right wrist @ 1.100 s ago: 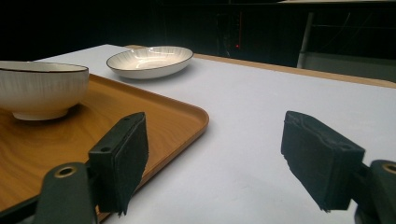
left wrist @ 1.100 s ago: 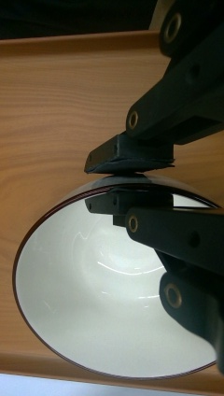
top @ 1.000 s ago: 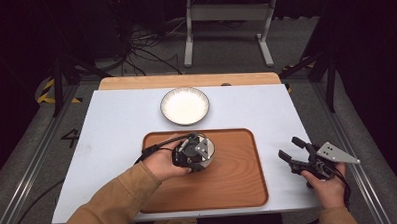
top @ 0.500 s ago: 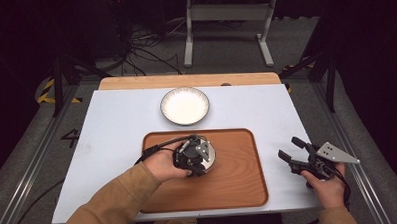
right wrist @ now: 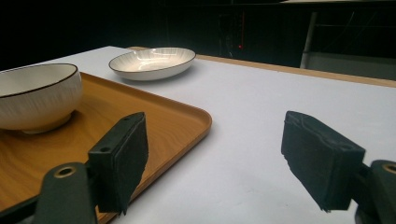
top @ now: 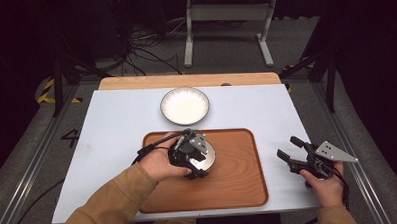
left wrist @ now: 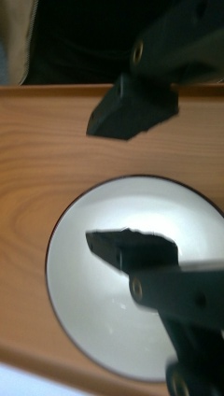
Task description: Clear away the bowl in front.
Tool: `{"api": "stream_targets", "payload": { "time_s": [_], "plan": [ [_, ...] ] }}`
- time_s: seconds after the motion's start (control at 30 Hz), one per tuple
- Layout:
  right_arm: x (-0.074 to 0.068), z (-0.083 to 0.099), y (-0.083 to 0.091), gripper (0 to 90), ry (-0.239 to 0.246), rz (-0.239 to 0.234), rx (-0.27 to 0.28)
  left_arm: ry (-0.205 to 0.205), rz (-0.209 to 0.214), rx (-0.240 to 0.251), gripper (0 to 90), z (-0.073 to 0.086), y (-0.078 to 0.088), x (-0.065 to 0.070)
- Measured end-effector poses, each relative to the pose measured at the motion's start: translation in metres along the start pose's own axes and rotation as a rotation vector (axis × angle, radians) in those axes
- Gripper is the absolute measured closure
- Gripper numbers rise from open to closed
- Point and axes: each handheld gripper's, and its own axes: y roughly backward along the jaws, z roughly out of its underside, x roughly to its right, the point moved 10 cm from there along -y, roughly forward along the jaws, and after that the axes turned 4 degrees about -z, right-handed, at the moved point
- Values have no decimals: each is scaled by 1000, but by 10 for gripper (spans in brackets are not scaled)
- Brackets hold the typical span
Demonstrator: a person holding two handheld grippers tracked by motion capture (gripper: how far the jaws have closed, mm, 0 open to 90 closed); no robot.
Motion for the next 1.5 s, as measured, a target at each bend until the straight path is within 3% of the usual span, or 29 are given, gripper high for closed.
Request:
{"api": "stream_targets", "payload": {
  "time_s": [0.1, 0.13, 0.2, 0.4, 0.63, 1.0, 1.5],
  "plan": [
    [-1, -1, -3, 242, -1, -6, 0, 26, -27, 11, 325, 0, 4, -3],
    [-1, -2, -4, 242, -1, -8, 1, 58, -26, 52, 304, 0, 8, -4],
    [-1, -2, -5, 242, -3, -11, 0, 62, -32, 67, 266, 0, 9, -5],
    [0, -6, -10, 242, 0, -22, 3, 100, -105, 148, 201, 5, 22, -12],
    [2, -9, -17, 241, 5, -31, -4, 159, -149, 206, 186, 15, 37, -18],
    [7, -12, -29, 235, 3, -40, -21, 268, -242, 286, 170, 49, 65, -29],
    [9, -13, -28, 235, 5, -35, -23, 346, -364, 430, 98, 84, 90, -48]
  ]
}}
